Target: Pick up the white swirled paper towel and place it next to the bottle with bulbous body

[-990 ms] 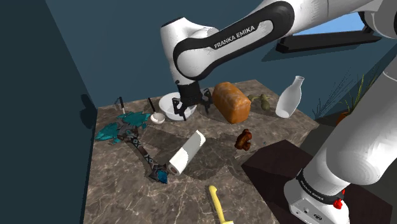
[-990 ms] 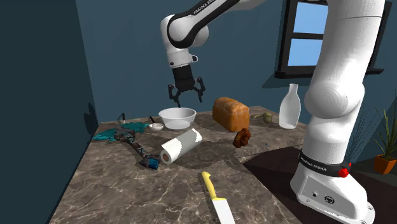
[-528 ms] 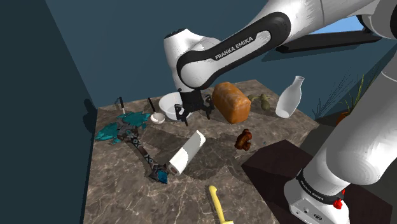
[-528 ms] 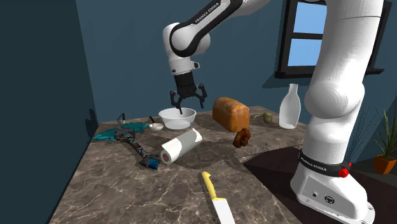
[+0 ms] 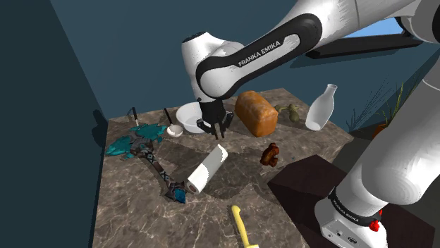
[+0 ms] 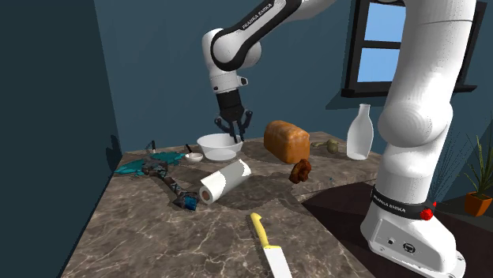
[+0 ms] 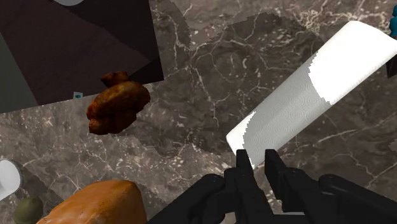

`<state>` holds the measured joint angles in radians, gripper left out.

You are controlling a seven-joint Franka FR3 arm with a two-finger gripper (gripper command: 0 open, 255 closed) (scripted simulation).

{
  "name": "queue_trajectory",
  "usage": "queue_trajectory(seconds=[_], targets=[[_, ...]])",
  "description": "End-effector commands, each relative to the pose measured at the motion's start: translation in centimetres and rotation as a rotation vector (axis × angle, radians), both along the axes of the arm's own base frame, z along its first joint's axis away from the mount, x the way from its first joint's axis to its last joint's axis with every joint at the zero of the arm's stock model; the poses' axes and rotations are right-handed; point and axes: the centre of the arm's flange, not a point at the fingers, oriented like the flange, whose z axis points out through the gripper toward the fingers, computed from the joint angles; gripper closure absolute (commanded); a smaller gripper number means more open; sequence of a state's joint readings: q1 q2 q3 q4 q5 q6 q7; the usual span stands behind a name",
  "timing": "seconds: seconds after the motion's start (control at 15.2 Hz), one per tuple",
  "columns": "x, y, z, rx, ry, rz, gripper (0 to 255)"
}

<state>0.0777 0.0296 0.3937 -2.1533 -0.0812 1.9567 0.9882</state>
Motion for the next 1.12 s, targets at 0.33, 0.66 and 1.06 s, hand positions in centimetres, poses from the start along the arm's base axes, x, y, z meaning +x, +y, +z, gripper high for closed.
queue_trajectory(seconds=[0.33, 0.66, 1.06], targets=[[0.0, 0.0, 0.0, 0.000, 0.000, 0.000, 255], [-3.7, 0.5, -2.7, 0.052, -0.144, -0.205, 0], [-9.1, 4.0, -9.3, 0.156, -0.431, -0.615, 0]])
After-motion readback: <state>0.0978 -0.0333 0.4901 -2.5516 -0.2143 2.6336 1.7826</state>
